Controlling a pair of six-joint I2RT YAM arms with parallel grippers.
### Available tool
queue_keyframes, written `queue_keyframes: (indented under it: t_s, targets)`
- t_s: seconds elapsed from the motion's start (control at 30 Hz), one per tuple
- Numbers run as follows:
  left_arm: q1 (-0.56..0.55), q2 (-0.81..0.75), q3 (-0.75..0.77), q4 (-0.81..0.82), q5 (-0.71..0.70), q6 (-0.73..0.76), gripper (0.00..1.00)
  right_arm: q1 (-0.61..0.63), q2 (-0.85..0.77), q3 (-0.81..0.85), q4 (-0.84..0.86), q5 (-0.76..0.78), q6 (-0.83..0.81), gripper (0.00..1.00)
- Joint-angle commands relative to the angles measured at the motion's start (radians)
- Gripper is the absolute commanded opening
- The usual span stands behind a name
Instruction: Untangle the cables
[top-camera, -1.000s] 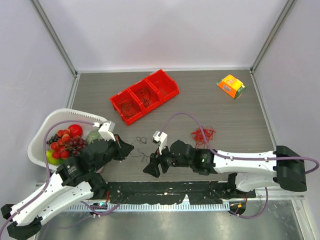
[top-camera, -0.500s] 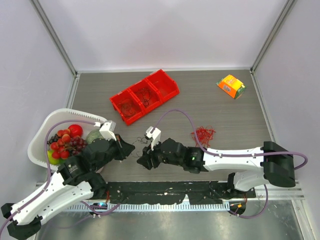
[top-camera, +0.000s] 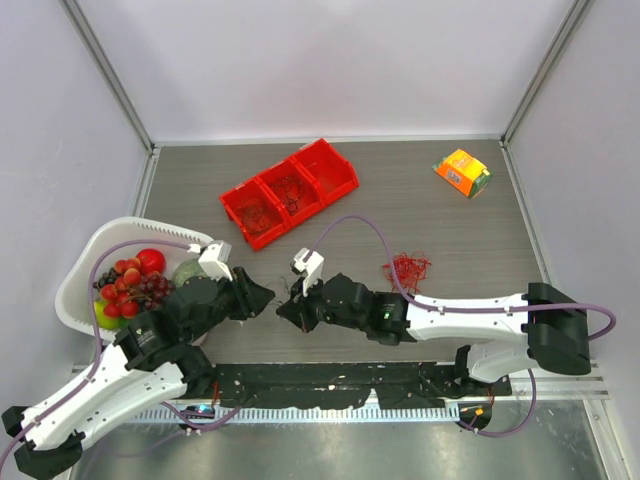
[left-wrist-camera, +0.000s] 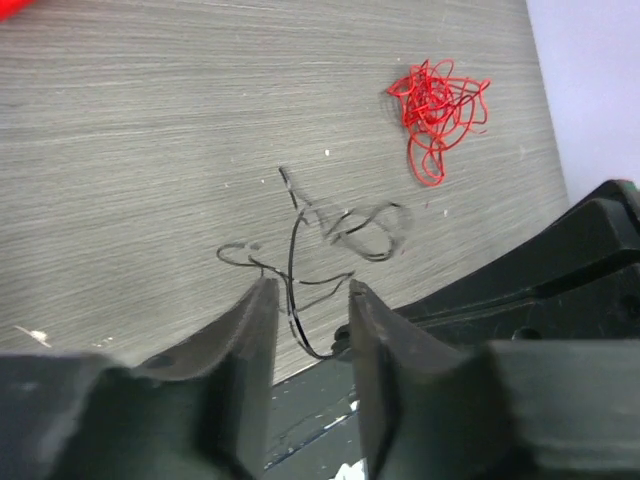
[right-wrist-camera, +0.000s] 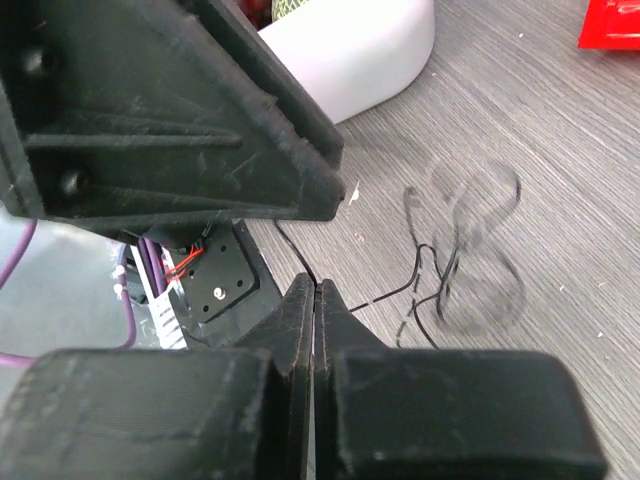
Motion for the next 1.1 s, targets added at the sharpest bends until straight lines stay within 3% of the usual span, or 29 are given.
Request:
queue_keyframes:
  t_s: [0.0, 0.07, 0.17, 0.37, 0.57, 0.9, 1.07]
  targets:
    - [-0.001, -0.027, 0.077, -0.019, -0.059, -0.012, 0.6, -0.049, -0.012, 0.04, 0.081, -0.03, 0.041, 0.01]
    - [-0.001, -0.059, 0.1, -0.071, -0.099, -0.005, 0.76, -0.101, -0.015, 0.05, 0.072, -0.082, 0.048, 0.01]
    - [-0.001, -0.108, 0.14, -0.125, -0.134, 0.021, 0.83, -0.221, -0.009, 0.086, 0.049, -0.2, 0.061, 0.01]
    - [-0.001, -0.194, 0.233, -0.24, -0.194, 0.057, 0.86, -0.461, 0.101, 0.269, -0.038, -0.346, 0.067, 0.01]
    - [-0.001, -0.255, 0.279, -0.301, -0.231, 0.077, 0.86, -0.649, 0.339, 0.484, 0.053, -0.556, 0.23, 0.01]
    - [-0.001, -0.297, 0.269, -0.332, -0.253, 0.106, 0.87, -0.712, 0.759, 0.87, 0.057, -0.556, 0.166, 0.01]
    - [-0.001, -0.314, 0.269, -0.337, -0.26, 0.107, 0.87, -0.71, 0.896, 0.962, 0.058, -0.521, 0.19, 0.01]
